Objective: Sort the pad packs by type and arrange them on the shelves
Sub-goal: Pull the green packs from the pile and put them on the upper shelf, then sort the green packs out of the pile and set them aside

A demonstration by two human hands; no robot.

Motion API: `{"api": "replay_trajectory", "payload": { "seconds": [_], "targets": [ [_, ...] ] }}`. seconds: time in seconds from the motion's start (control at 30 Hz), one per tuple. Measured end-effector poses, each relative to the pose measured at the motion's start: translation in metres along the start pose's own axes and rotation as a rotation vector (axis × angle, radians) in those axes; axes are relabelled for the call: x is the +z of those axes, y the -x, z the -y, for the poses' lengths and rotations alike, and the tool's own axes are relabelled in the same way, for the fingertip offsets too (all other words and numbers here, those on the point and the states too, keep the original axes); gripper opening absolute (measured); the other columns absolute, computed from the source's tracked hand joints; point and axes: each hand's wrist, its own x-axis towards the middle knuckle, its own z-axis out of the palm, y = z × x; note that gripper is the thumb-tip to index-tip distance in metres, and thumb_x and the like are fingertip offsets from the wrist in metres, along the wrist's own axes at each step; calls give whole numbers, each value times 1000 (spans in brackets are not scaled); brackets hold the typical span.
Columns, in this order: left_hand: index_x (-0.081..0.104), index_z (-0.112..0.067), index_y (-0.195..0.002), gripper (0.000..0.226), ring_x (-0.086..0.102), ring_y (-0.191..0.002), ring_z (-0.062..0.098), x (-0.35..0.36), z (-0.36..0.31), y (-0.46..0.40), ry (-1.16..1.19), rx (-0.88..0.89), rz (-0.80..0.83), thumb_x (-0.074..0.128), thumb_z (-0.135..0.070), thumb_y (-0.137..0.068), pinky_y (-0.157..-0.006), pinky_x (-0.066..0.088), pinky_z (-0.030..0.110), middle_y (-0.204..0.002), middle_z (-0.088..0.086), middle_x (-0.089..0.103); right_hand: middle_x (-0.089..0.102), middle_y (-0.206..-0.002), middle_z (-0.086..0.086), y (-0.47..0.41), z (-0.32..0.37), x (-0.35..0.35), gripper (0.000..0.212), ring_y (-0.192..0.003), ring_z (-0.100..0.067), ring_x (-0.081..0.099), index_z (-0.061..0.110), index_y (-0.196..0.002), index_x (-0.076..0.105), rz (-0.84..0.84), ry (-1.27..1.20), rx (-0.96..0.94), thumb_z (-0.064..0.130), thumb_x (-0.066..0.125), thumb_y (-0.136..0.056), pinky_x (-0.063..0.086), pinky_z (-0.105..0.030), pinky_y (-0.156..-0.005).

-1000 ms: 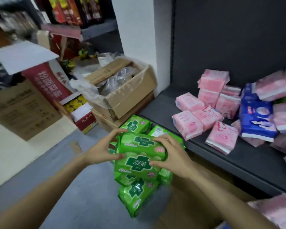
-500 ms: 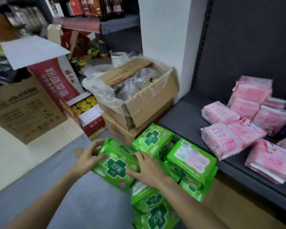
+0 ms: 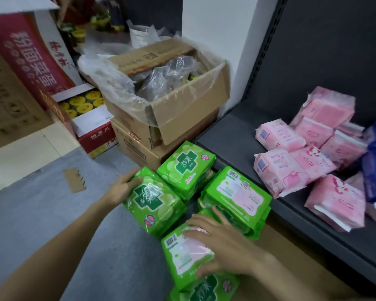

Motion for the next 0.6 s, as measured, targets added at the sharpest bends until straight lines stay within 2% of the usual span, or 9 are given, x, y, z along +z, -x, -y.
{"api": "replay_trajectory", "payload": {
  "seconds": [0.07,0.17,0.23,0.3,0.37,0.43,0.47,0.53,0.6],
  "targets": [
    [46,-28,-132,35,53,-118,24,8,3,1,-124,-29,66,50,-35,-98,-100,39,33,-131,1,54,13,-157,15,13,-8,5,82,-143,2,-7,35,-146,29,-22,-43,-11,68,57,-76,-17,-37,-116],
    [37,-25,-144,53,47,-125,24,26,-3,7,-523,13,159,42,-49,-98,-100,35,32,-135,-2,48,15,-157,14,20,-14,10,78,-145,-4,-4,36,-145,31,-70,16,-45,72,50,-79,-12,-38,-116],
    [38,-24,-141,52,49,-121,27,32,-7,7,-682,127,63,43,-50,-96,-95,40,36,-136,7,50,20,-156,12,16,-13,9,77,-146,-14,-2,37,-143,34,-89,140,-71,77,41,-78,-9,-42,-115],
    [44,-19,-136,48,48,-120,28,31,-12,9,-798,202,-75,48,-44,-96,-92,41,39,-135,8,50,14,-158,10,11,-9,5,74,-145,-16,-5,40,-142,35,-79,197,-75,78,35,-79,-11,-44,-115],
    [57,-13,-120,42,55,-108,29,33,-21,20,-795,346,-219,48,-44,-94,-82,44,38,-119,8,59,12,-158,9,10,-7,-4,68,-146,-15,-4,40,-141,38,-91,153,-54,76,33,-83,-11,-42,-117],
    [63,-16,-107,46,60,-94,23,36,-39,38,-698,495,-318,37,-49,-88,-71,45,33,-100,1,66,27,-154,7,12,-6,-12,61,-145,-14,11,37,-136,46,-134,98,-14,71,32,-87,1,-42,-119],
    [63,-19,-105,45,60,-89,16,38,-49,48,-660,550,-326,35,-49,-87,-68,45,28,-95,-6,66,39,-148,7,16,-6,-15,56,-141,-13,26,35,-131,51,-178,118,-2,67,34,-89,13,-41,-118],
    [64,-24,-104,39,57,-80,2,49,-74,69,-613,643,-295,38,-48,-88,-63,45,23,-85,-18,63,61,-122,10,28,-7,-25,43,-117,-12,54,32,-121,59,-256,171,28,55,38,-91,37,-32,-104],
    [66,-27,-98,32,52,-72,-7,63,-100,87,-566,726,-256,42,-45,-89,-59,47,24,-77,-21,63,67,-101,9,42,-6,-38,36,-97,-14,62,30,-113,63,-245,175,36,45,40,-89,47,-30,-89]
  ]
}}
